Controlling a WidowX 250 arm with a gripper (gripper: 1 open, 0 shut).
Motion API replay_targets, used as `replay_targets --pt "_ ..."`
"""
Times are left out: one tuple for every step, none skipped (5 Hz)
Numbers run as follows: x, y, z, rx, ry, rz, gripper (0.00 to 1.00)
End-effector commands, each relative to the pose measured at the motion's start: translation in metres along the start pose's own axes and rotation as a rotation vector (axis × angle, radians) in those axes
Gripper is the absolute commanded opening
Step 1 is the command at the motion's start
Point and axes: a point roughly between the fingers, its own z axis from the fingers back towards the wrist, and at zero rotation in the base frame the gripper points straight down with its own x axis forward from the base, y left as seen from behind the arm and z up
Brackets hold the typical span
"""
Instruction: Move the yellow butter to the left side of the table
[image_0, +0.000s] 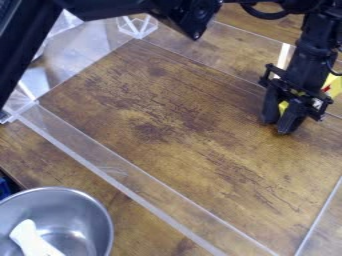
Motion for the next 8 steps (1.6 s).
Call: replay_targets --pt "-0.013 0.013 0.047 0.006 -0.102 0.026 0.0" --pt "-0.017 0.014 0.051 0.003 -0.1 0.024 0.0" --pt "-0.022 0.014 0.058 0.004 -0.098 0.025 0.0" --pt "-0.027 0.014 0.064 0.004 -0.097 0.027 0.0" --pt "-0.029 0.014 0.066 0.0 -0.1 0.028 0.0" --pt "-0.031 0.014 0.069 -0.003 -0.103 0.03 0.0" --pt "-0.033 0.014 0.072 -0.006 -0.106 0.032 0.0" --pt "-0.036 0.014 0.075 -0.009 -0.108 0.035 0.0"
